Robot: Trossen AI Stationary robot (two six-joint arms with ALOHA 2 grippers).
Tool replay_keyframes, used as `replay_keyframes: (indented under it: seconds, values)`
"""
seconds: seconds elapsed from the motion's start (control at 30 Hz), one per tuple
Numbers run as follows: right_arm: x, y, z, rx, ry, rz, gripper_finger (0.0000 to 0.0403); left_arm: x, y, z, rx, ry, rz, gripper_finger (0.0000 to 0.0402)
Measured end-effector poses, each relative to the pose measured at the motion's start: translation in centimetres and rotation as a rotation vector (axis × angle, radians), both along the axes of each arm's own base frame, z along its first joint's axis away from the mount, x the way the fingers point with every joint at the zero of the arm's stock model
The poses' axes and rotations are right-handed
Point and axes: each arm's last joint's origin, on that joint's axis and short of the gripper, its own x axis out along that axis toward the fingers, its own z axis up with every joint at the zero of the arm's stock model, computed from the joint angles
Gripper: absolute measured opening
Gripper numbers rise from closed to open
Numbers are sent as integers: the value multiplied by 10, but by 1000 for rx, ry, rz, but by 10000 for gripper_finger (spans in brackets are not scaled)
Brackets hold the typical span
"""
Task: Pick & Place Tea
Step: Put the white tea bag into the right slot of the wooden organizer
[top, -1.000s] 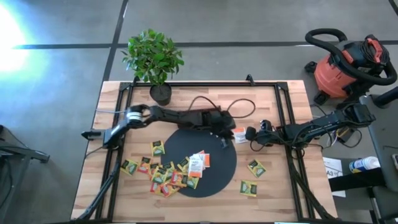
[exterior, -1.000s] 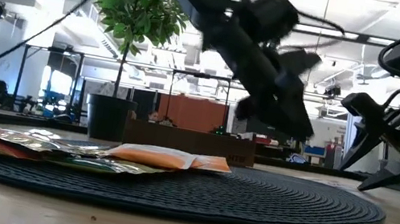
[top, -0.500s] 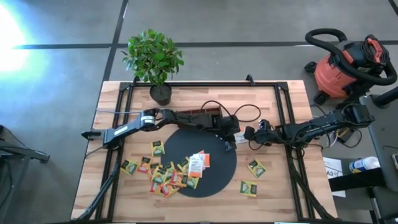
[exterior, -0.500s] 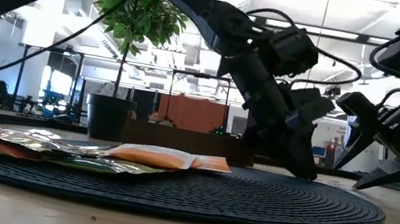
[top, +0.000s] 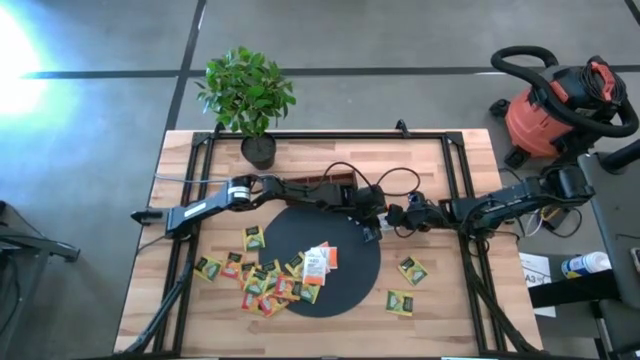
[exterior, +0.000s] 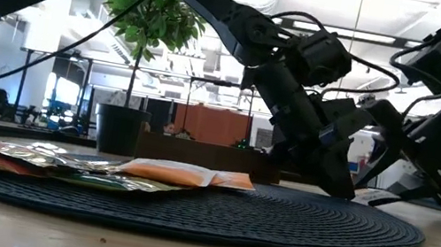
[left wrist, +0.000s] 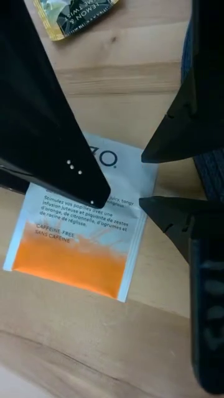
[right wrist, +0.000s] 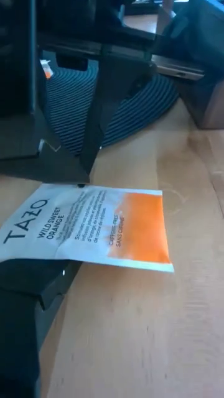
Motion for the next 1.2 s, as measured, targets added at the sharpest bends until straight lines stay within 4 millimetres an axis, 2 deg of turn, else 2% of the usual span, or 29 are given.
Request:
replay_keyframes:
  seconds: [0.27,0.57,0.67,0.8,0.93,1.03,1.1,1.2]
  values:
    - [-2,2,1,59,0,40,60,-1,0,5,15,-4,15,83]
    - [-3,3,4,50,14,71,40,-6,0,14,15,19,25,83]
    - [-1,4,16,22,43,169,17,-13,0,33,15,41,26,83]
    - [0,8,41,-49,90,387,9,-31,-2,79,30,36,1,83]
    - [9,17,75,-111,-38,646,9,-46,-4,126,79,-51,-55,83]
    - [14,21,97,-130,-94,753,9,-56,-5,157,86,-158,-132,83]
    - [18,24,111,-153,-91,799,9,-61,-3,170,54,-203,-169,83]
    - [21,27,123,-161,-27,852,9,-67,3,173,-45,-211,-235,83]
